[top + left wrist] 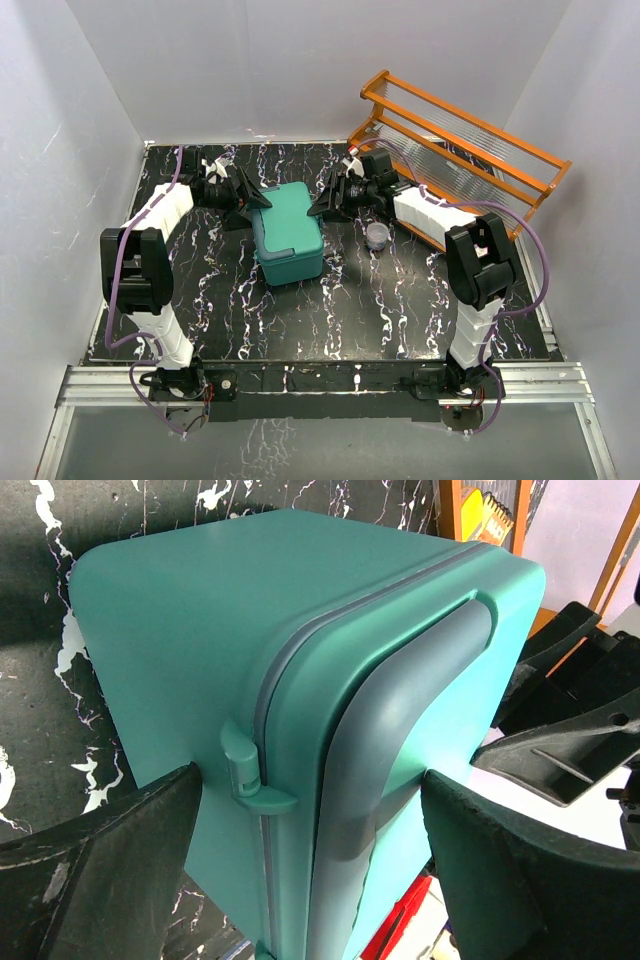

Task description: Organize the medicine kit

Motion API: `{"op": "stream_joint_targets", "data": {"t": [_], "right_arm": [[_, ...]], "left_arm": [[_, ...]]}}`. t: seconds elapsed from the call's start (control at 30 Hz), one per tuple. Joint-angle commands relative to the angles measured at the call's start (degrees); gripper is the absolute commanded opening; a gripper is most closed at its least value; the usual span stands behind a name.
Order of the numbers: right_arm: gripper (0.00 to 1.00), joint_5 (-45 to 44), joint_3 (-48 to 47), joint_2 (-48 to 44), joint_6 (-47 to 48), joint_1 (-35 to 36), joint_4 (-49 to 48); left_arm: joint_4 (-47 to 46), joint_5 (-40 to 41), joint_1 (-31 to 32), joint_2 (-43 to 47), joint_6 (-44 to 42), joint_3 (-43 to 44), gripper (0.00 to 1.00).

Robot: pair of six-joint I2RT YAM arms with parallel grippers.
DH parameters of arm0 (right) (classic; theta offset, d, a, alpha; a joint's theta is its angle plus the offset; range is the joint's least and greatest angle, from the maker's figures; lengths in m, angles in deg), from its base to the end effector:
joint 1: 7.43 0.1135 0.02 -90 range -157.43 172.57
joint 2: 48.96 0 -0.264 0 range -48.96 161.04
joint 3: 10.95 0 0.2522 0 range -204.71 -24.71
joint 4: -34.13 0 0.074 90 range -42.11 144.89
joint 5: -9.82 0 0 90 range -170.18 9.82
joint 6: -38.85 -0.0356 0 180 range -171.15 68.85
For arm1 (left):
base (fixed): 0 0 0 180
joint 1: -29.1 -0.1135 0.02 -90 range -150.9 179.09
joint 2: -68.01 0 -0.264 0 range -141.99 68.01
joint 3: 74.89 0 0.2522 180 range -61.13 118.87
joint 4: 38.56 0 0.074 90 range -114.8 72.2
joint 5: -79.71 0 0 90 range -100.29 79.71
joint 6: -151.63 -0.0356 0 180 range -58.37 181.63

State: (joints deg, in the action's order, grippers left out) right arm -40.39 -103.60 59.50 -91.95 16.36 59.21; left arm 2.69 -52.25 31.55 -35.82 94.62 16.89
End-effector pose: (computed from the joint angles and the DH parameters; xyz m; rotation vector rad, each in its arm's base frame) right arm 0.3778 0.1914 0.2289 -0.0381 2.4697 1.3403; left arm 0.3884 -0.0404 0.2366 -0.3529 2.5044 -1.1697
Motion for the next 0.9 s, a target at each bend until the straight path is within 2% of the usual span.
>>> {"op": "stream_joint_targets", "data": {"t": [0.0,0.23,0.5,0.87], "right_arm": [[0.42,-6.4,-3.8,-1.6,4.1,0.9,8.3],[0.31,-14.7,-9.0,-0.6,6.8,2.7,18.2],[0.15,-16.6,-10.6,-1.0,7.5,3.5,19.8],[0.10,-16.9,-11.8,-0.9,8.3,4.0,21.2]], "left_arm": [[2.7,2.3,0.7,0.5,-1.1,1.5,0.88],[3.3,2.7,1.0,0.2,-1.3,1.6,0.87],[3.5,2.8,1.1,-0.1,-1.5,1.8,0.87],[4.4,3.0,1.1,-0.6,-1.9,2.7,0.87]]}}
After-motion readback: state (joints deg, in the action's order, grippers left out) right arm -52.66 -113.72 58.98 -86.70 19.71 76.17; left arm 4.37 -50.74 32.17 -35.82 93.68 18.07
